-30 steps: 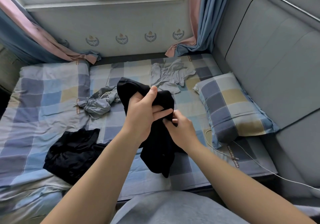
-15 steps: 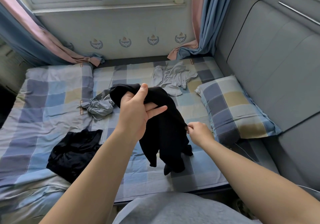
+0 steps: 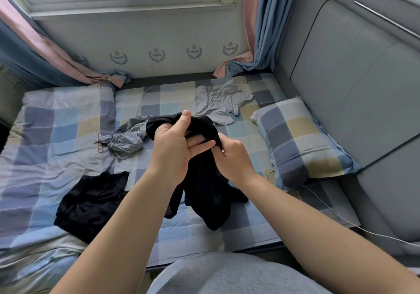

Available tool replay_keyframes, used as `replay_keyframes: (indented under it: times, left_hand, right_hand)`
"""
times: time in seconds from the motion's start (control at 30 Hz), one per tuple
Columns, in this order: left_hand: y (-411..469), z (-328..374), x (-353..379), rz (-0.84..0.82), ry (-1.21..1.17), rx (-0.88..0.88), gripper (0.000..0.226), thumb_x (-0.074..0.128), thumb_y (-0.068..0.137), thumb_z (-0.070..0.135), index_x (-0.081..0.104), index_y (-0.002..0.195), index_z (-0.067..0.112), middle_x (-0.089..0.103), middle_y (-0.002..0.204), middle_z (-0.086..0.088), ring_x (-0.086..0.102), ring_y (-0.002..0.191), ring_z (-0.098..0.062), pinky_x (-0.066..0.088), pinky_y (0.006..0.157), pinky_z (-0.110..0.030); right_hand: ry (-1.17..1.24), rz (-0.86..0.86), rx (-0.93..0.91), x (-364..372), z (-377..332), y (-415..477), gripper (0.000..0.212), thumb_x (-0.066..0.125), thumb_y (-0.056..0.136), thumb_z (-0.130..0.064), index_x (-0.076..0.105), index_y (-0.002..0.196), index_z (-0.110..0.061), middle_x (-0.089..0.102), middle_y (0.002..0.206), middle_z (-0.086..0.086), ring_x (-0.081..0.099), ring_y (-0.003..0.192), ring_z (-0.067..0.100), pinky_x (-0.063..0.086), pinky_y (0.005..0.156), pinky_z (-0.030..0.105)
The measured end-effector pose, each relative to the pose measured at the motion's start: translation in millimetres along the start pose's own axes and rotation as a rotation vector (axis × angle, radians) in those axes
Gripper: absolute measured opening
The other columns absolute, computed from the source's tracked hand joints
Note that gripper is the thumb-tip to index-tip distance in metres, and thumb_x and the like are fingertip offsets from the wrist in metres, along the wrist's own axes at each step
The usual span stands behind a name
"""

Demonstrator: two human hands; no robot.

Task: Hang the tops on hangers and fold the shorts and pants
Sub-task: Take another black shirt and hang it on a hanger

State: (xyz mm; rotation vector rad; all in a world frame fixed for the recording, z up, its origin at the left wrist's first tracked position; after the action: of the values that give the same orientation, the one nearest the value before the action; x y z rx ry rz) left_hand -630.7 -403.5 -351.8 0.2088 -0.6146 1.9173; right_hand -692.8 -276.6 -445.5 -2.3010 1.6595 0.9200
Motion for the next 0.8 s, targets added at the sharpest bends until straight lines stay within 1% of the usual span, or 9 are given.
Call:
replay_keyframes:
  times: [0.1, 0.2, 0.33, 0.47, 0.57, 0.63, 0.7, 0.77, 0.8]
  left_hand:
    - [-1, 2, -2, 0.008, -0.004, 0.006, 0.028, 0.052, 0.105, 0.022, 0.06, 0.098, -0.004, 0.067, 0.115, -0.032, 0.073, 0.094, -0.042, 0.064, 0.071, -0.044]
    - [-3, 0, 0, 0.01, 0.005, 0.016, 0.028, 0.051, 0.105, 0.022, 0.059, 0.103, -0.005, 0.065, 0.118, -0.034, 0.071, 0.097, -0.044, 0.064, 0.073, -0.045]
    - [-3, 6, -2, 0.011, -0.04, 0.049, 0.026, 0.052, 0.105, 0.022, 0.059, 0.097, -0.002, 0.066, 0.117, -0.032, 0.071, 0.097, -0.043, 0.063, 0.072, -0.045]
    - [7, 11, -13, 0.017, -0.072, 0.083, 0.027, 0.054, 0.104, 0.023, 0.059, 0.097, -0.002, 0.068, 0.111, -0.028, 0.072, 0.098, -0.042, 0.062, 0.072, -0.045]
    - [18, 2, -20, 0.037, -0.056, 0.065, 0.027, 0.053, 0.105, 0.024, 0.062, 0.102, -0.001, 0.07, 0.115, -0.022, 0.073, 0.1, -0.034, 0.062, 0.078, -0.045]
    - [25, -7, -23, 0.045, 0.015, 0.037, 0.026, 0.051, 0.105, 0.028, 0.065, 0.107, 0.007, 0.071, 0.119, -0.014, 0.073, 0.104, -0.027, 0.06, 0.086, -0.045]
    - [30, -17, -25, 0.022, 0.154, -0.02, 0.021, 0.052, 0.104, 0.032, 0.067, 0.112, 0.019, 0.069, 0.124, -0.004, 0.07, 0.107, -0.023, 0.058, 0.091, -0.043]
    - [31, -30, -25, -0.018, 0.35, -0.084, 0.016, 0.059, 0.101, 0.033, 0.068, 0.111, 0.025, 0.07, 0.121, -0.002, 0.07, 0.103, -0.019, 0.058, 0.09, -0.04]
    - [30, -36, -25, -0.044, 0.462, -0.112, 0.015, 0.064, 0.098, 0.033, 0.069, 0.108, 0.023, 0.072, 0.116, -0.004, 0.071, 0.096, -0.017, 0.058, 0.087, -0.04]
  right_hand:
    - [0.018, 0.02, -0.001, -3, 2, 0, 0.019, 0.042, 0.1, -0.015, 0.045, 0.084, -0.025, 0.053, 0.062, -0.001, 0.051, 0.056, 0.023, 0.039, 0.052, 0.041]
    - [-0.109, -0.001, 0.045, -2, 13, 4, 0.023, 0.046, 0.098, -0.016, 0.041, 0.078, -0.026, 0.054, 0.063, 0.002, 0.052, 0.06, 0.029, 0.04, 0.052, 0.041]
    - [-0.288, -0.175, 0.325, 4, 49, 5, 0.032, 0.047, 0.096, -0.022, 0.041, 0.064, -0.024, 0.055, 0.066, 0.001, 0.052, 0.065, 0.029, 0.036, 0.053, 0.033]
    - [-0.312, -0.288, 0.529, -2, 84, -9, 0.029, 0.043, 0.094, -0.021, 0.046, 0.066, -0.021, 0.058, 0.073, 0.006, 0.052, 0.07, 0.031, 0.036, 0.056, 0.034]
    - [-0.233, -0.268, 0.523, -12, 84, -6, 0.031, 0.045, 0.094, -0.017, 0.047, 0.064, -0.02, 0.054, 0.066, 0.002, 0.05, 0.069, 0.03, 0.033, 0.054, 0.033]
    - [-0.142, -0.241, 0.473, -21, 71, 5, 0.029, 0.045, 0.094, -0.007, 0.054, 0.069, -0.02, 0.056, 0.068, -0.001, 0.054, 0.074, 0.027, 0.038, 0.059, 0.033]
    - [-0.002, -0.202, 0.43, -31, 52, 17, 0.028, 0.045, 0.093, -0.002, 0.064, 0.08, -0.018, 0.062, 0.076, -0.002, 0.058, 0.077, 0.02, 0.046, 0.067, 0.031]
    - [0.197, -0.131, 0.428, -41, 28, 29, 0.027, 0.048, 0.094, -0.001, 0.066, 0.084, -0.018, 0.064, 0.078, -0.001, 0.059, 0.074, 0.014, 0.047, 0.062, 0.025]
    - [0.297, -0.099, 0.443, -45, 17, 33, 0.024, 0.05, 0.095, -0.001, 0.064, 0.086, -0.019, 0.063, 0.078, -0.001, 0.058, 0.071, 0.013, 0.046, 0.057, 0.022]
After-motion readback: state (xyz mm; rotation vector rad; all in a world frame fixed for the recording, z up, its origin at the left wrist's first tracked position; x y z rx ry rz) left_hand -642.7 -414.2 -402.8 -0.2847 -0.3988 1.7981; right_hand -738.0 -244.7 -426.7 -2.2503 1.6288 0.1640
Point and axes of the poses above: each hand's wrist, its own y-axis towards the middle knuckle, its own x-axis out of the palm, z = x × y, the point moved 3 cm from there along y, towards the middle knuckle
